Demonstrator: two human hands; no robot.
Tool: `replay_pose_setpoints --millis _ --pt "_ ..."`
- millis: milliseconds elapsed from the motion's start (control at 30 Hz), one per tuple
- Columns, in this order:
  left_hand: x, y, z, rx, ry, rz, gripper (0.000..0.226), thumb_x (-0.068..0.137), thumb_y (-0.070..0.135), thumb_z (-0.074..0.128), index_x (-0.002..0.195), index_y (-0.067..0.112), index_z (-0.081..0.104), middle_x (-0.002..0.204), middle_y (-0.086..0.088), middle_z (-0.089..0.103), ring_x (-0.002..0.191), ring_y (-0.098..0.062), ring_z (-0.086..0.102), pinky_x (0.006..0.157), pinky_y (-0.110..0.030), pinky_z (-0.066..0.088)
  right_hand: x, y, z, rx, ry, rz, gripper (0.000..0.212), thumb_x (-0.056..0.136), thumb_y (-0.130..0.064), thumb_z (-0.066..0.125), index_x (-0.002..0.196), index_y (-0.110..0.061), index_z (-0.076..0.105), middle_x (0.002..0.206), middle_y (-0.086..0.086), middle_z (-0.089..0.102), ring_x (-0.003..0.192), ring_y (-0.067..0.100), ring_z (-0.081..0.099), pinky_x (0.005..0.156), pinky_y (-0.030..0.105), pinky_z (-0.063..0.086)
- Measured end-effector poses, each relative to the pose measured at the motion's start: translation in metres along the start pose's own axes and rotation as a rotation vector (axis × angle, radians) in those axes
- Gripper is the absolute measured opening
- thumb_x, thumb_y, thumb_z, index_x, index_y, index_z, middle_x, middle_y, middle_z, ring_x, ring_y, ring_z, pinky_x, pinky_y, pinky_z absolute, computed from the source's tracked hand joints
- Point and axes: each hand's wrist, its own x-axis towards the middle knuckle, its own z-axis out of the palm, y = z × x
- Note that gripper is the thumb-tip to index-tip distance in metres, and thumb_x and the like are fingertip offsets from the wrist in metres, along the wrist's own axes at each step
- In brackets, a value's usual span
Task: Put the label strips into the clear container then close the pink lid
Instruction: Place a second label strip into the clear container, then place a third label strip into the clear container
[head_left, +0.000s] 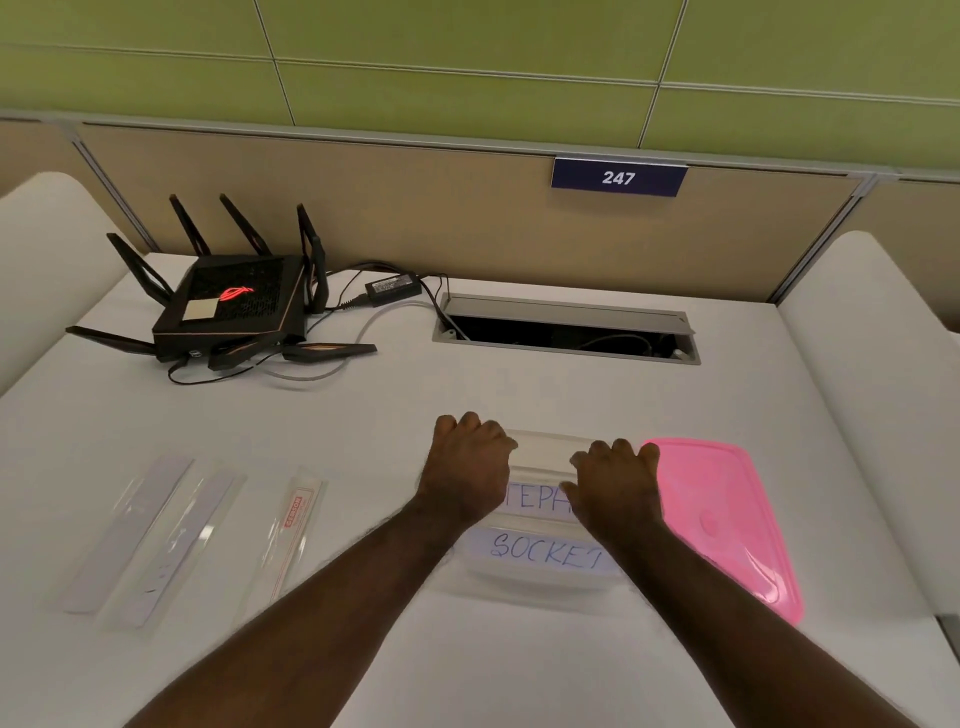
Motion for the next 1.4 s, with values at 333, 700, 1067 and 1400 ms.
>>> replay_pose_setpoints --millis 333,700,1067,1400 --pt "-0.081 -0.058 -0.031 -0.173 0.094 -0.539 0.044 0.082 0.032 0.059 0.126 0.027 0.059 0.142 0.001 0.051 0.126 -0.023 0.049 0.101 -0.049 0.04 0.016 -0.081 -0.044 0.311 0.268 -0.228 0.049 0.091 -0.044 0.049 0.137 -0.026 0.049 0.133 0.001 0.059 0.116 0.025 0.056 0.094 0.046 0.037" --pt "-0.215 -0.116 -0.012 -0.12 -0.176 -0.91 0.078 0.089 0.046 0.053 0.152 0.016 0.02 0.161 -0.011 0.021 0.148 -0.034 0.018 0.113 -0.061 0.021 0.015 -0.234 -0.016 0.43 -0.007 -0.695 0.069 0.094 -0.04 0.049 0.153 -0.022 0.018 0.163 0.005 0.016 0.15 0.026 0.01 0.119 0.045 0.012" --pt "-0.263 -0.12 -0.008 -0.283 -0.131 -1.016 0.03 0.09 0.031 0.061 0.116 0.018 0.068 0.109 -0.002 0.075 0.1 -0.021 0.07 0.096 -0.045 0.05 -0.006 -0.282 0.023 0.294 -0.245 -0.813 0.08 0.093 -0.037 0.055 0.154 -0.021 0.005 0.164 0.007 0.002 0.15 0.031 0.004 0.116 0.054 0.018" --pt "-0.233 -0.141 -0.053 -0.953 -0.043 -1.061 0.021 0.092 0.004 0.056 0.104 0.016 0.07 0.081 0.001 0.077 0.081 -0.014 0.069 0.084 -0.032 0.054 0.016 -0.245 0.008 0.383 -0.046 -0.766 0.087 0.091 -0.023 0.06 0.154 -0.03 0.0 0.164 0.002 -0.003 0.151 0.025 0.001 0.115 0.051 0.022"
